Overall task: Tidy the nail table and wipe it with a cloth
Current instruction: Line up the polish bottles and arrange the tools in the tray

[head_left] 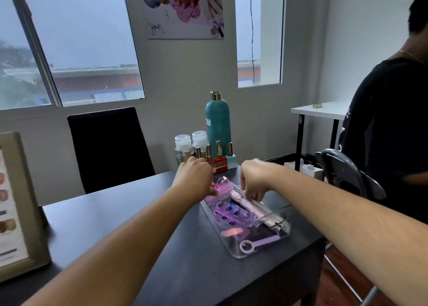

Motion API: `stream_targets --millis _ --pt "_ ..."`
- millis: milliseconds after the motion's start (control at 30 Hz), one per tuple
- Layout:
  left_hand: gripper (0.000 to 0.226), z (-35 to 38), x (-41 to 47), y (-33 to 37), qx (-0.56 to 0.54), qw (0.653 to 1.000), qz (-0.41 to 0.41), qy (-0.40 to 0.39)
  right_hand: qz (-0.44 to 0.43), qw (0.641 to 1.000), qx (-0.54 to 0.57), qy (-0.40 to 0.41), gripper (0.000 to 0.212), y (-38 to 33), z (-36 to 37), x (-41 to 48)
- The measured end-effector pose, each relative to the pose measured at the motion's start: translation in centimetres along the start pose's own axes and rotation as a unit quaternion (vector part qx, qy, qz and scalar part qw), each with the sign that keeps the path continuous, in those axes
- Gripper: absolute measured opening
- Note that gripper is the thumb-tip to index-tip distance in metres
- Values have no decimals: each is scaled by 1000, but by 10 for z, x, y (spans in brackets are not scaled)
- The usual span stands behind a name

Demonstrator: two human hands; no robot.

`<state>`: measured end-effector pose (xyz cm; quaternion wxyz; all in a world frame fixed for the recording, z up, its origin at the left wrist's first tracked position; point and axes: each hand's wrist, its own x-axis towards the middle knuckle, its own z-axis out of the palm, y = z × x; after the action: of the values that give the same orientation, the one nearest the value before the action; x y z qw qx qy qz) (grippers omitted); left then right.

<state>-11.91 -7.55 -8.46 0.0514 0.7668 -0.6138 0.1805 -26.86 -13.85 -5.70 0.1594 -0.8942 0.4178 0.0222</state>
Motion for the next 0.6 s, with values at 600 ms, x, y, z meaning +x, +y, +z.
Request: stream_targets --millis 600 --pt "35 10 -20 -29 -214 970 -116 18 -20 999 -33 2 28 -35 1 -12"
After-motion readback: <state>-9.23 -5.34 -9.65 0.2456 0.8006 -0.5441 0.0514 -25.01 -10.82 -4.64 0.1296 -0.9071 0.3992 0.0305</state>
